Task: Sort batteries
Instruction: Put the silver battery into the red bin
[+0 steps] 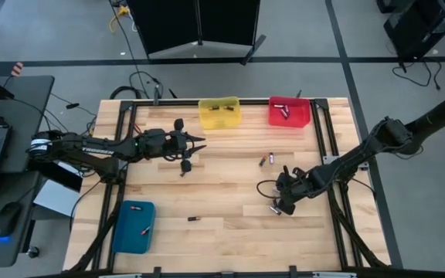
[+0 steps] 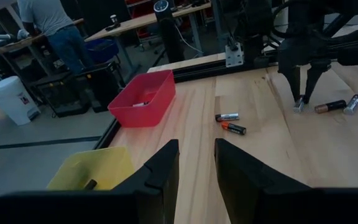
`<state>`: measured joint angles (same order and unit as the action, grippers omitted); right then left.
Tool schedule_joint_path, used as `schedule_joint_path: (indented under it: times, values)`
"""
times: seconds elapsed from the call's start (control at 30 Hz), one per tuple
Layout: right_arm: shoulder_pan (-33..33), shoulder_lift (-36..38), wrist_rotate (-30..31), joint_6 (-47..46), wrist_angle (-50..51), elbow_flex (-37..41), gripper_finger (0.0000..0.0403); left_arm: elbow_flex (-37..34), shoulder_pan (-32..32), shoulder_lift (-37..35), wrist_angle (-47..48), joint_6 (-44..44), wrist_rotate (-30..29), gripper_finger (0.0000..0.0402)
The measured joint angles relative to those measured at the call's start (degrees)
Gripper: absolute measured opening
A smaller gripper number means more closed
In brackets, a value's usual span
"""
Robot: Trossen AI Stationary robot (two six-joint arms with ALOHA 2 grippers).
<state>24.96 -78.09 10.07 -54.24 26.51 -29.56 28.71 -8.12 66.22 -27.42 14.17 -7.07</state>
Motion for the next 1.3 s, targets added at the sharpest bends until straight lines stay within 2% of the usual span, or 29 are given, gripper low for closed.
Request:
schedule_joint_path:
  times: [0.07, 0.17, 0.4, 0.6, 0.7, 0.83, 1.0, 1.1, 1.3]
  values:
    - [-0.59, 0.63, -0.36, -0.11, 0.12, -0.08, 0.0059, 0.00, 0.00, 0.00, 0.02, 0.00, 0.00, 0.0110]
    - [-1.72, 1.09, -0.56, -0.02, 1.31, -1.21, 0.0059, 0.00, 0.00, 0.00, 0.04, 0.00, 0.00, 0.0110]
    - [-8.54, 1.34, 7.29, -1.28, 12.25, -10.47, 0.0059, 0.00, 0.00, 0.00, 0.00, -2.62, 0.00, 0.0110]
    - [-21.02, 1.39, 15.70, 4.46, 22.43, -21.41, 0.0059, 0.00, 0.00, 0.00, -0.02, -2.60, 0.00, 0.0110]
    - [-29.98, 1.47, 17.33, 12.08, 23.86, -25.26, 0.0060, 0.00, 0.00, 0.00, -0.03, -2.58, 0.00, 0.0110]
    - [-44.82, 1.47, 14.80, 23.21, 21.50, -27.02, 0.0060, 0.00, 0.00, 0.00, -0.02, -2.58, 0.00, 0.0110]
    - [-60.27, -1.19, 6.81, 32.07, 18.01, -26.29, 0.0061, 0.00, 0.00, 0.00, 0.00, -2.56, 0.00, 0.0110]
    - [-65.52, -5.05, 5.44, 34.94, 15.77, -25.83, 0.0062, 0.00, -0.01, 0.00, -0.02, -2.65, 0.00, 0.0110]
    - [-71.90, -14.05, 3.36, 37.91, 10.51, -25.83, 0.0062, 0.00, -0.01, 0.00, 0.00, -2.82, 0.00, 0.0110]
